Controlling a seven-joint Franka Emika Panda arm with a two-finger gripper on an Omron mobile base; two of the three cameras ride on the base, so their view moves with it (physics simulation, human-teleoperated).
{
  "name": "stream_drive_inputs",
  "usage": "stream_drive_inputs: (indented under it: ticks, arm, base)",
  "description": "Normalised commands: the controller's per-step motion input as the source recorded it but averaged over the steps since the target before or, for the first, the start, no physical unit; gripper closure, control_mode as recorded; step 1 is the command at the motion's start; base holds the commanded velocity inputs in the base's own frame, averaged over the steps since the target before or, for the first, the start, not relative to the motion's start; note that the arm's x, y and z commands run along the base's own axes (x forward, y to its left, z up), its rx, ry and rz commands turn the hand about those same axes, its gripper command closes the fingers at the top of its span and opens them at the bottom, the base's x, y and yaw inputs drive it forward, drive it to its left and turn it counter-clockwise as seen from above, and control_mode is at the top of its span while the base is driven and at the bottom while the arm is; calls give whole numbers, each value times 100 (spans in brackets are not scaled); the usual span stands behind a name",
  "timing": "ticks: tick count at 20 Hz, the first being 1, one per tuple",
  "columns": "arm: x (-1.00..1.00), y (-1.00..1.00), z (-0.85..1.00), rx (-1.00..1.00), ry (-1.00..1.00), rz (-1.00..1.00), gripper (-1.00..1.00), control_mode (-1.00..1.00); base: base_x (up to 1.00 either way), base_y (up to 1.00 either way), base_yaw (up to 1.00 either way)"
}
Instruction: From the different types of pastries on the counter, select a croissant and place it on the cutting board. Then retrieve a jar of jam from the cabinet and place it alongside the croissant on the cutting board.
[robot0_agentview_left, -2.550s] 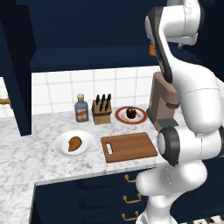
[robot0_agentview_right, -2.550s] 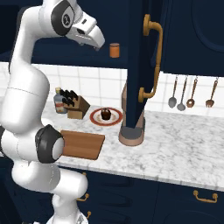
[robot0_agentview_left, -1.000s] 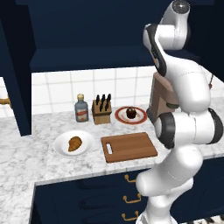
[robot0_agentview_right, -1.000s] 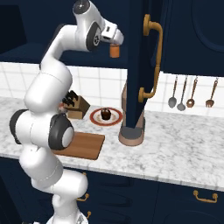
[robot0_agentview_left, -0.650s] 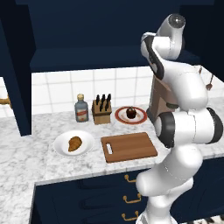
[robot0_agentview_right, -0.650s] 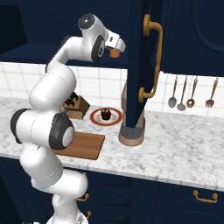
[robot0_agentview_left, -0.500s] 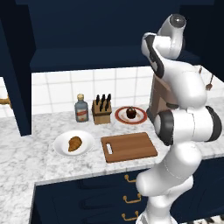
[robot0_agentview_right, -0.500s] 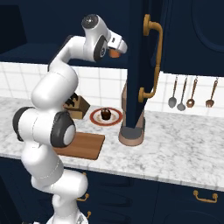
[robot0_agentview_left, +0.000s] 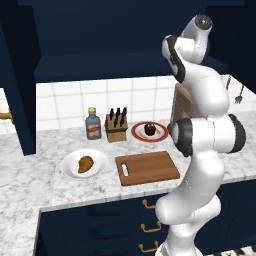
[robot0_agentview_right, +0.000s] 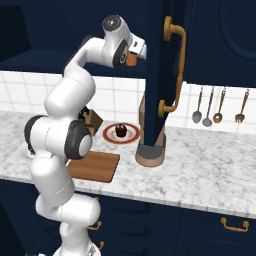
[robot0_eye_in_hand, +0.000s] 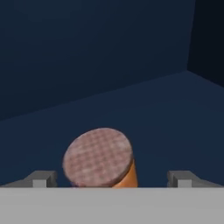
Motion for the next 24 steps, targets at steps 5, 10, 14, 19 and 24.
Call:
stream_drive_inputs:
  ticks: [5, 10, 14, 19, 24]
  arm:
    - [38, 0, -4, 0, 0, 8, -100, -100]
    - [24, 0, -4, 0, 0, 6, -100, -100]
    - [11, 0, -6, 0, 1, 1, -100, -100]
    - [0, 0, -1, 0, 15, 0, 100, -100]
    - [0, 0, 0, 1, 26, -2, 100, -100]
  base:
    - [0, 0, 0]
    - [0, 0, 0]
    - [0, 0, 0]
    - [0, 0, 0]
    - [0, 0, 0]
